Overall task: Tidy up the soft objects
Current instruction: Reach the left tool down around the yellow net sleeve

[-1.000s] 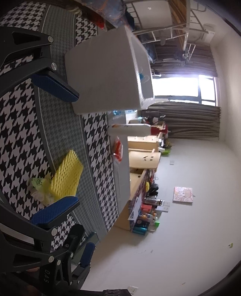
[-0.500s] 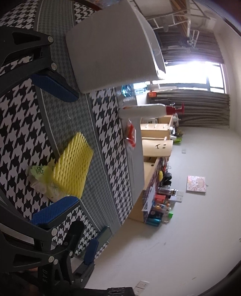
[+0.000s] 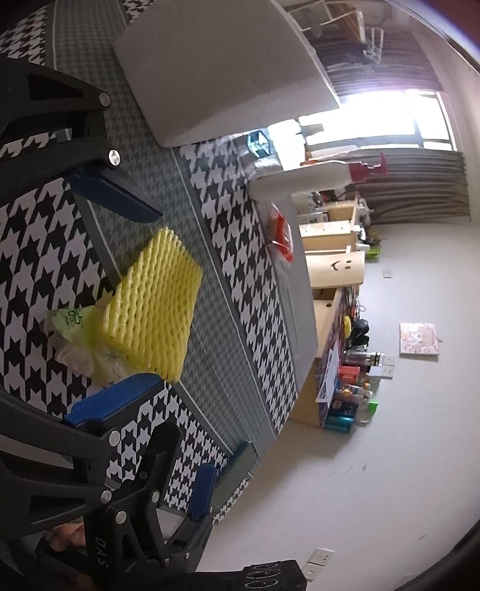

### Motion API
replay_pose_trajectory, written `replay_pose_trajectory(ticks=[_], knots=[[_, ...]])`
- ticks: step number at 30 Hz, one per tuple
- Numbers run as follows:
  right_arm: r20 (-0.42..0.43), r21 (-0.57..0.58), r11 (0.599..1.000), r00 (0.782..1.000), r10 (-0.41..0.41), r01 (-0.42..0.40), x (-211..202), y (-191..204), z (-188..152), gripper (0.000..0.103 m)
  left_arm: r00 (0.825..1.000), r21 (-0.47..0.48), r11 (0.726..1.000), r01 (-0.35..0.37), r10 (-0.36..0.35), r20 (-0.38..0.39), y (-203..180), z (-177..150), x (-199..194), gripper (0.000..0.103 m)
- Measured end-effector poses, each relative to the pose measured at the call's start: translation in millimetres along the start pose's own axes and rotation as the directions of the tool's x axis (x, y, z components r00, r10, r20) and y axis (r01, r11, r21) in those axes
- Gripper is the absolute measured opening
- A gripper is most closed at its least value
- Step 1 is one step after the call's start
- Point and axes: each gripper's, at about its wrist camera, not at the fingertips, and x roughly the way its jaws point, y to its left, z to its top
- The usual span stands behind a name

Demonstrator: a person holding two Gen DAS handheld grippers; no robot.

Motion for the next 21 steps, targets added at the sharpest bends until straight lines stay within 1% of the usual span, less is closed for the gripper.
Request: replay_pose_trajectory(ticks=[5,6,12,15,17,19,21], knots=[[-0.010,0.008,1.000,1.000,-0.015,0.016,1.5,-8.4,-2.3,0.096,0.999,0.025,1.000,0.018,-0.017,-0.032,-1.3,-0.8,9.8,0.084],[-0.012,0.016,1.000,1.000,-0.015,0.015,1.2,-11.4,-2.4,0.096,0.999,0.027,0.999,0.026,-0.025,-0.038,-2.2,-1.5,12.7,0.083],[-0.033,0.033,0.999,0.999,-0.016,0.017,1.7,-16.2,-3.2,0.096,0.995,0.027,0.999,0.044,-0.042,-0.096,-4.1,-5.0,30.0,0.067],[-0.044,0.041,0.999,0.999,-0.010,0.012,3.1,-16.6,-4.9,0.096,0.990,0.005,0.998,0.069,-0.067,-0.127,-1.7,-6.9,38.5,0.058],[-0.056,0.036,0.999,0.998,-0.007,0.009,6.0,-15.2,-6.8,0.096,0.987,-0.003,0.996,0.091,-0.090,-0.132,-1.1,-7.8,40.1,0.056],[-0.067,0.032,0.999,0.998,0.000,0.002,8.8,-13.9,-8.4,0.096,0.984,-0.008,0.994,0.109,-0.109,-0.142,-0.9,-8.5,41.8,0.048],[-0.074,0.027,1.000,0.997,0.007,-0.005,10.7,-11.1,-8.9,0.096,0.980,-0.021,0.992,0.127,-0.129,-0.152,0.1,-9.0,43.2,0.043]])
